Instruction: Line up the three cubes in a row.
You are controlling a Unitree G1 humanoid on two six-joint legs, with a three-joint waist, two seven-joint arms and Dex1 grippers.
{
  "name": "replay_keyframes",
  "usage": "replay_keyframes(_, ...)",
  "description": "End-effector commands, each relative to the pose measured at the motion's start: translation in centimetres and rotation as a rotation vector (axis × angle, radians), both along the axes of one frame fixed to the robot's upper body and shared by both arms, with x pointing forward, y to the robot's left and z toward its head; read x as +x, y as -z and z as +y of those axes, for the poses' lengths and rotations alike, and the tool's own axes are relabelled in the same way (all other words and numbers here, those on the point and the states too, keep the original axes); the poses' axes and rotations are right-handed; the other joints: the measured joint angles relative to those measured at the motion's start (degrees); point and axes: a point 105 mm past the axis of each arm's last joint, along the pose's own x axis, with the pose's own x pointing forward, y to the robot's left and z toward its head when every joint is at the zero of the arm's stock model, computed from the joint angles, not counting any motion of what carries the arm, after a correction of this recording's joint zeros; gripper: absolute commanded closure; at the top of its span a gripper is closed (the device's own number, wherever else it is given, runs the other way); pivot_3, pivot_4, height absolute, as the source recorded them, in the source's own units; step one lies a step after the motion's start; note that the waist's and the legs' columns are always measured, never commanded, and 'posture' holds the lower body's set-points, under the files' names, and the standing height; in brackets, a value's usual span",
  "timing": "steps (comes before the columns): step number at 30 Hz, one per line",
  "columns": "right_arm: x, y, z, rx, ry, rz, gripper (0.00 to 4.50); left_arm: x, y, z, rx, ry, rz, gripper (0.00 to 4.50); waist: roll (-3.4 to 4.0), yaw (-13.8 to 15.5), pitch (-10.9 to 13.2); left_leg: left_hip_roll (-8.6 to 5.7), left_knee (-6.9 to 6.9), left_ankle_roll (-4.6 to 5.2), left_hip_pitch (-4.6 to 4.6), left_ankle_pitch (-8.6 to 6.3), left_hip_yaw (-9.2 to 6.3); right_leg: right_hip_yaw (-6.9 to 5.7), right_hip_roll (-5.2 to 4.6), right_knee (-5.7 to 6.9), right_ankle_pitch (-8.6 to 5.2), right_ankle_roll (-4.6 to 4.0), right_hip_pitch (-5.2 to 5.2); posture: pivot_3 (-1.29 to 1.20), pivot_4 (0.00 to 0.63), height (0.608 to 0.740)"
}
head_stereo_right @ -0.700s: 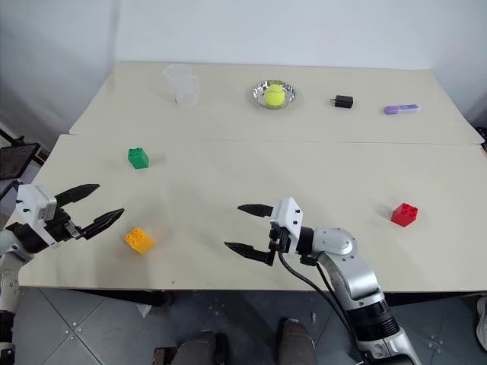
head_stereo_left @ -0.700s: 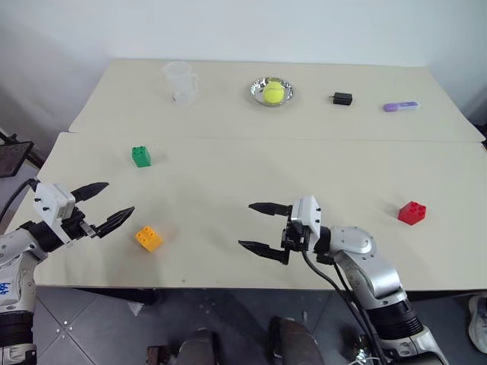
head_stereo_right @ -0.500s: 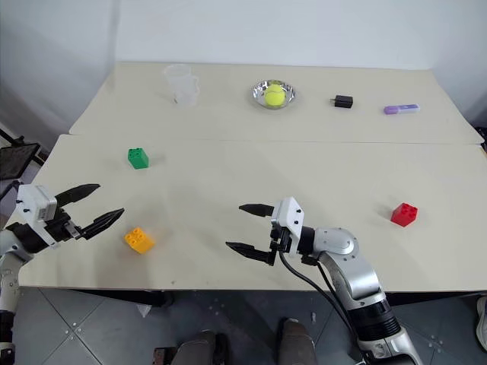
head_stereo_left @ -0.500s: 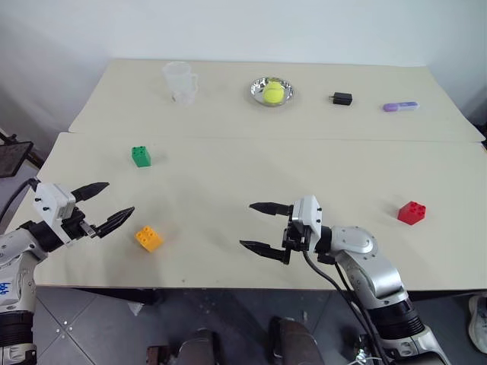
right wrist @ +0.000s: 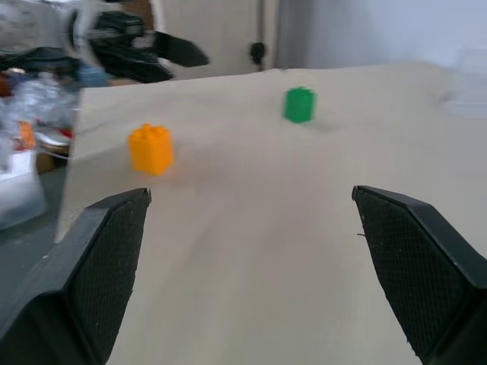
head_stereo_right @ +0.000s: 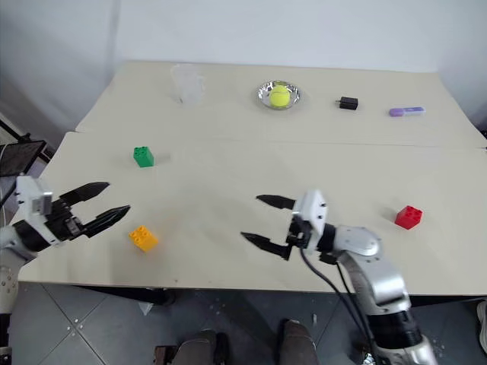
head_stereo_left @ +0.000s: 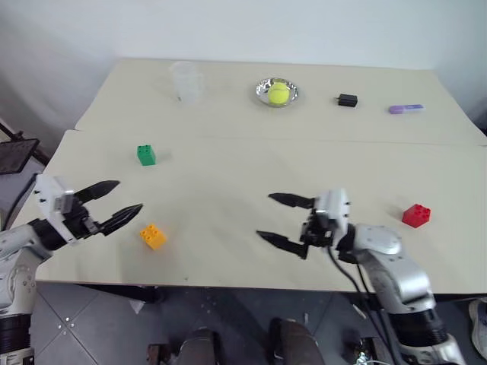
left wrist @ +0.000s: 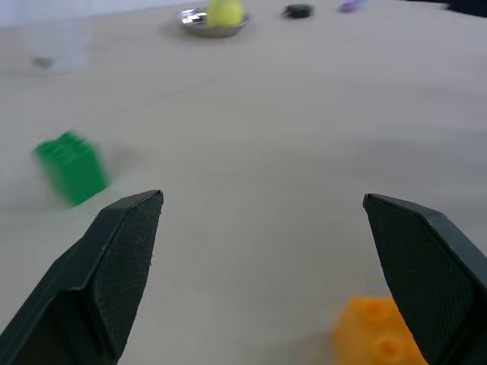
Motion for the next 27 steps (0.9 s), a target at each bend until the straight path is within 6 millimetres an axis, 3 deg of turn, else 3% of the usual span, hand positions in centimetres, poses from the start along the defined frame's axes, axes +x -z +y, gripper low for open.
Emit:
replay_keyframes(1, -1.5, -3.3, -4.2, -0.001, 0.186, -0.083, 0.04, 0.0, -0.2, -3.7, 0.02, 0.155, 0.002, 0.0, -0.06, 0.5, 0.0, 0.01, 0.08, 0.0, -0.01, -0.05, 0.04, 0.01, 0.02, 0.0, 0.0, 0.0, 0.02, 0.0, 0.15, 0.74)
replay_keyframes(7, -5.3, -3.1, -11.9, -0.098, 0.52, -0.05, 0.04, 0.8, 1.0, -6.1, 0.043, 0.261, 0.028, 0.0, -0.04, 0.7, -0.1, 0.06, 0.07, -0.02, 0.07, -0.06, 0.19, 0.13, 0.14, -0.04, -0.01, -0.02, 0.03, 0.0, 0.15, 0.74)
replay_keyframes(10, -7.3, -3.4, -17.0, -0.107, 0.75, -0.078, 0.04, 1.5, 1.1, -6.7, 0.04, 0.287, 0.026, 0.0, -0.05, 0.8, -0.1, 0.03, 0.14, 0.05, 0.08, -0.06, 0.28, 0.25, 0.14, -0.11, -0.01, -0.02, 0.07, 0.0, 0.15, 0.74)
replay_keyframes(11, -8.6, -2.9, -19.5, -0.103, 0.852, -0.071, 0.04, 1.6, 1.1, -7.1, 0.046, 0.305, 0.024, 0.0, -0.07, 0.8, -0.1, 0.03, 0.15, 0.07, 0.12, -0.06, 0.3, 0.28, 0.14, -0.15, -0.01, -0.02, 0.11, 0.0, 0.15, 0.74)
replay_keyframes(14, -12.0, -1.4, -23.6, -0.109, 1.028, -0.034, 0.04, 1.8, 0.9, -7.9, 0.056, 0.346, 0.016, 0.0, -0.16, 1.1, -0.1, 0.01, 0.15, 0.14, 0.13, -0.09, 0.31, 0.3, 0.14, -0.23, -0.01, -0.02, 0.17, 0.0, 0.15, 0.74)
replay_keyframes(17, -15.1, 0.4, -25.7, -0.112, 1.143, 0.027, 0.04, 2.0, 0.9, -8.6, 0.077, 0.377, 0.009, 0.0, -0.14, 0.8, -0.1, 0.01, 0.11, 0.14, 0.13, -0.11, 0.31, 0.31, 0.14, -0.26, -0.01, -0.02, 0.16, 0.0, 0.15, 0.74)
replay_keyframes(20, -16.0, 1.2, -26.1, -0.11, 1.157, 0.063, 0.04, 2.3, 0.8, -8.6, 0.087, 0.389, 0.01, 0.0, -0.09, 0.1, -0.2, 0.01, 0.12, 0.16, 0.22, -0.12, 0.43, 0.45, 0.14, -0.27, -0.01, -0.02, 0.18, 0.0, 0.15, 0.74)
replay_keyframes(24, -15.2, 1.2, -25.9, -0.119, 1.116, 0.081, 0.04, 2.3, 0.7, -8.7, 0.094, 0.398, 0.003, 0.0, -0.05, -1.2, -0.2, 0.03, 0.12, 0.26, 0.42, -0.13, 0.39, 0.87, 0.14, -0.25, -0.01, -0.03, 0.15, 0.0, 0.15, 0.74)
replay_keyframes(27, -11.7, -0.4, -24.6, -0.142, 0.958, 0.114, 0.04, 2.3, 0.3, -8.8, 0.092, 0.401, -0.019, 0.0, -0.01, -1.8, -0.2, 0.01, 0.15, 0.33, 0.5, -0.14, 0.43, 1.03, 0.11, -0.24, -0.01, -0.03, 0.16, 0.0, 0.15, 0.74)
